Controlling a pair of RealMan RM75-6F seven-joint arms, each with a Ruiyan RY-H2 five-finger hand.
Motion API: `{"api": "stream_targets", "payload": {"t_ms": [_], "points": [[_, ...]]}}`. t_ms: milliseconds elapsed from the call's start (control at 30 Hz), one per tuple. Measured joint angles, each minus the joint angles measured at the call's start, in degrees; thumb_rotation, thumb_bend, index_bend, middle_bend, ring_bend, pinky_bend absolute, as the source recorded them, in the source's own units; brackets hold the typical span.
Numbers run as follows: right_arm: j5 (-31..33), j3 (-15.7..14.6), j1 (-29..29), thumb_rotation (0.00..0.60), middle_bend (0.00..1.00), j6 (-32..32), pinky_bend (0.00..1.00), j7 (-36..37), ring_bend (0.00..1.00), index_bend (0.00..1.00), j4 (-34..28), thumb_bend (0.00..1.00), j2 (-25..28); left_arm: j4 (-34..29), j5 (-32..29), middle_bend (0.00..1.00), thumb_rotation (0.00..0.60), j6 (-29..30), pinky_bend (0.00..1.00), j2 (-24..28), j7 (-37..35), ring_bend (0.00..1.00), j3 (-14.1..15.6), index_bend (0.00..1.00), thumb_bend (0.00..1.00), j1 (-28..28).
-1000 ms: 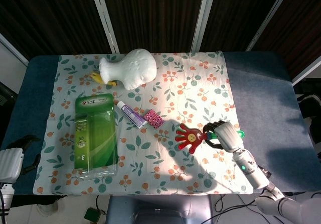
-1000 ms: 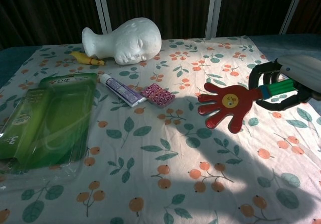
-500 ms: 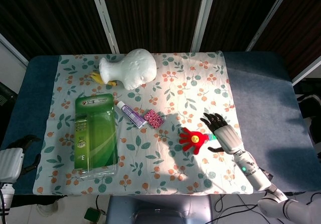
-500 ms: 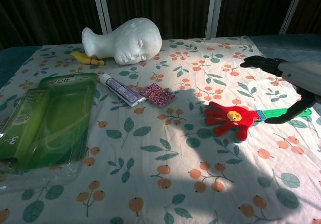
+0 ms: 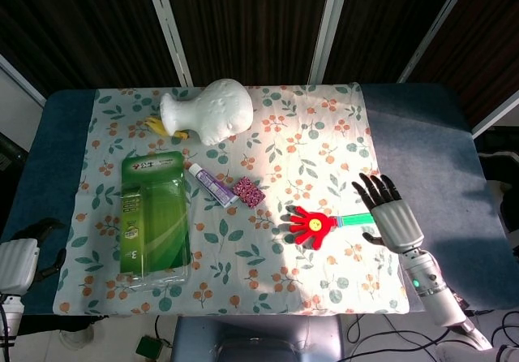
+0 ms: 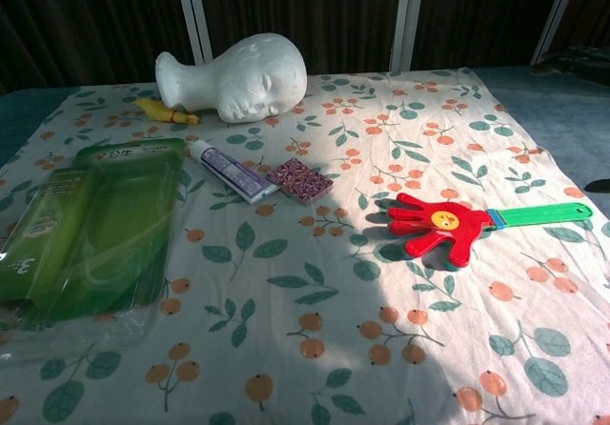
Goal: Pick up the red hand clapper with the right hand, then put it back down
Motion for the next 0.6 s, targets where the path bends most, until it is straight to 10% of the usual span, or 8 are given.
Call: {"api": "stream_targets", "payload": {"t_ms": [200,600], "points": [[10.81,0.46,-3.35,0.6,0.0,1.22,0.0,-12.91,0.0,0.0,-8.39,0.0,5.09,-0.12,-0.14,0.23,0.6,-0.45,0.36,-0.15,0.62,0.27,0.09,0.32,0.41,-0.21],[9.17,1.64,-5.01,0.6,0.0,1.5,0.0,-7.07,0.0,0.0,-5.79,0.0,5.8,-0.05,-0.23,0.23,0.6,-0.59,0.36,-0.28,0.74,0.27,0.16,0.32,0.41,-0.25]]}}
